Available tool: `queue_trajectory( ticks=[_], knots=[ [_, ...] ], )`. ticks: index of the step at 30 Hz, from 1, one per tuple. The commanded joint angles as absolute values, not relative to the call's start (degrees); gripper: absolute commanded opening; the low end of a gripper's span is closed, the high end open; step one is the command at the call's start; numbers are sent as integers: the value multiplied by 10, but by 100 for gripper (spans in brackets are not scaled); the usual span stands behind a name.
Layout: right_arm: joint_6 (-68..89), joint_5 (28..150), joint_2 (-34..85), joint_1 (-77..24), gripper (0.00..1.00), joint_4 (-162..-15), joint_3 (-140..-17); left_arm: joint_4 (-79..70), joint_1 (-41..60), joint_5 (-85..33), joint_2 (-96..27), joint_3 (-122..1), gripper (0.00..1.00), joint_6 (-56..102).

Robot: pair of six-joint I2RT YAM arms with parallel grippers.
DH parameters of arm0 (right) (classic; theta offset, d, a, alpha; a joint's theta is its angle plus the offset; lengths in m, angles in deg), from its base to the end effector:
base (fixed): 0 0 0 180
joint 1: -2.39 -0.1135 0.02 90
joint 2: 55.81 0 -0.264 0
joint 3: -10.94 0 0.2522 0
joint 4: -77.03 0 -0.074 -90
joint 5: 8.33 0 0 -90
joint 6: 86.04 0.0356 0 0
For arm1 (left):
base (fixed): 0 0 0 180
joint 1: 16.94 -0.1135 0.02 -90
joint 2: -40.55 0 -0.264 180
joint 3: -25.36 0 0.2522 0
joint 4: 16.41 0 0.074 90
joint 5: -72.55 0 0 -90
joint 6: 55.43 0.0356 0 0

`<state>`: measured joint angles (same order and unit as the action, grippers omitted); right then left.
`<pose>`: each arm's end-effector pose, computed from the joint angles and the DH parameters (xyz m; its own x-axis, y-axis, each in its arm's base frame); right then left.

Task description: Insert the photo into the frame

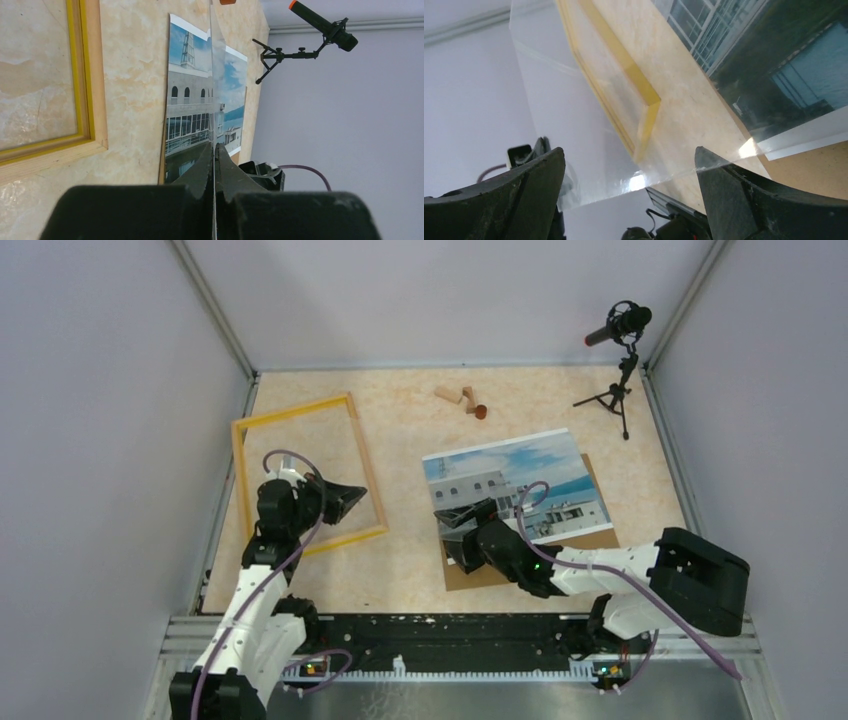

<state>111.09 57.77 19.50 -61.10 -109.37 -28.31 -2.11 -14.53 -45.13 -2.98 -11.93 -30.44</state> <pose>0.1243 0.2168 0.1677 -0.5666 0.8215 0.0644 0.4058 0.2102 0.8895 0.1773 -0.0240 0.2309 -0.5758 -0.7791 -0.2479 -0.1184 0.3794 -0.9176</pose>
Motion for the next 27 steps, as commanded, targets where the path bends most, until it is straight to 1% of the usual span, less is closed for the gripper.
queue_trajectory(
  ticks=[1, 5, 8, 10, 11, 12, 14, 20, 22, 25, 26, 27],
  knots=[
    [1197, 508, 206, -621, 99, -1185, -260, 9, -146, -451, -9, -136, 0, -306],
    [1226, 471, 185, -623, 97, -1132, -248, 3, -146, -473, -11, -144, 0, -316],
    [1232, 442, 169, -624, 86, -1134, -230, 10, -146, -481, -12, -144, 0, -323],
    [1240, 434, 159, -626, 85, -1112, -229, 18, -146, -480, -9, -144, 0, -324],
    [1247, 428, 154, -628, 83, -1101, -232, 22, -146, -479, -7, -144, 0, -325],
    [1253, 420, 149, -632, 75, -1096, -233, 25, -145, -477, -6, -143, 0, -327],
    [1265, 413, 145, -634, 64, -1085, -236, 26, -145, -476, -6, -144, 0, -332],
    [1296, 396, 142, -640, 50, -1073, -246, 18, -146, -495, -4, -144, 0, -341],
    [1296, 390, 138, -643, 41, -1073, -248, 28, -145, -494, 2, -146, 0, -341],
    [1298, 379, 129, -645, 24, -1059, -255, 47, -145, -493, 9, -155, 0, -331],
    [1300, 376, 125, -646, 20, -1053, -260, 54, -145, -493, 10, -158, 2, -327],
    [1299, 372, 121, -646, 18, -1049, -263, 58, -145, -493, 12, -160, 4, -324]
  ],
)
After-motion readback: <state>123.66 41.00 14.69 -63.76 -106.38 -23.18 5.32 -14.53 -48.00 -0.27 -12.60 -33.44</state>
